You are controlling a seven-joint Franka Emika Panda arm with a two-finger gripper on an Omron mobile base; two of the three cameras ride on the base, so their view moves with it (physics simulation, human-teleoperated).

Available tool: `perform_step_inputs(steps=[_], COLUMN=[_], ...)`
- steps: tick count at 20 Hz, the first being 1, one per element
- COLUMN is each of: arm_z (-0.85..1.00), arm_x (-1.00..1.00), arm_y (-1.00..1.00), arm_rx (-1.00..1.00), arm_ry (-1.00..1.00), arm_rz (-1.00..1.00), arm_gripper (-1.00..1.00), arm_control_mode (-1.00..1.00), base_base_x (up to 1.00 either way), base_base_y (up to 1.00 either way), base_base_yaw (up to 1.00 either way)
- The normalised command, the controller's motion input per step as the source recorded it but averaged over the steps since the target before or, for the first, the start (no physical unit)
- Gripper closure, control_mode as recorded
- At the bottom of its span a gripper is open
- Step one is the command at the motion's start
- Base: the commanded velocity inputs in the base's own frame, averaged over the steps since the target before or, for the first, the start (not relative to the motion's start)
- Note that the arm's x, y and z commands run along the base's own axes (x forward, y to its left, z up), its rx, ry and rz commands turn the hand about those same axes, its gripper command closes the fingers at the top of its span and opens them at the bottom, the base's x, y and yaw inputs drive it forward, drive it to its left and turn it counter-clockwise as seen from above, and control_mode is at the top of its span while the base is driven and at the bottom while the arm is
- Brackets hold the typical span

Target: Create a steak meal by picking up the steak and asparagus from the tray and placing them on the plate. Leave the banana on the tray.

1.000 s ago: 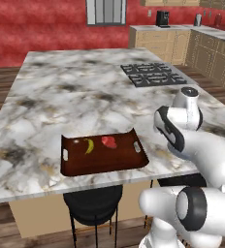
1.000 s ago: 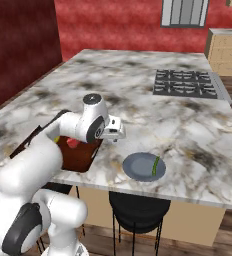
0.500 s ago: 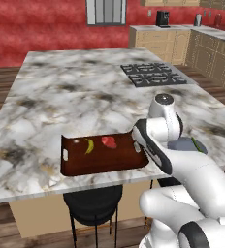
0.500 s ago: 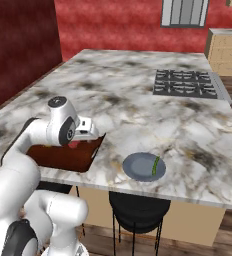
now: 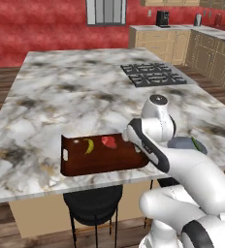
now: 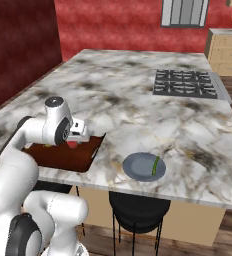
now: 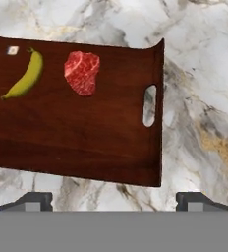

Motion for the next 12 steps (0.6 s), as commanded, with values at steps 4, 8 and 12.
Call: perform_step_inputs(steps=[4,8,12], arm_z=[-0.15,-0.22,-0.24], arm_x=[0.13,0.16,0.31], arm_y=[0.31,0.49,0.38], arm_rx=[0.07,-0.04,-0.05], arm_ry=[0.03,0.0,0.0], arm_rz=[0.0,0.01,0.02], arm_gripper=[-1.0,-1.0,-1.0], arm_control_mode=[-1.0,-1.0,-1.0], base_base_x=[0.0,0.0,0.0], base_base_y=[0.0,0.0,0.0], base_base_yaw=[0.0,0.0,0.0])
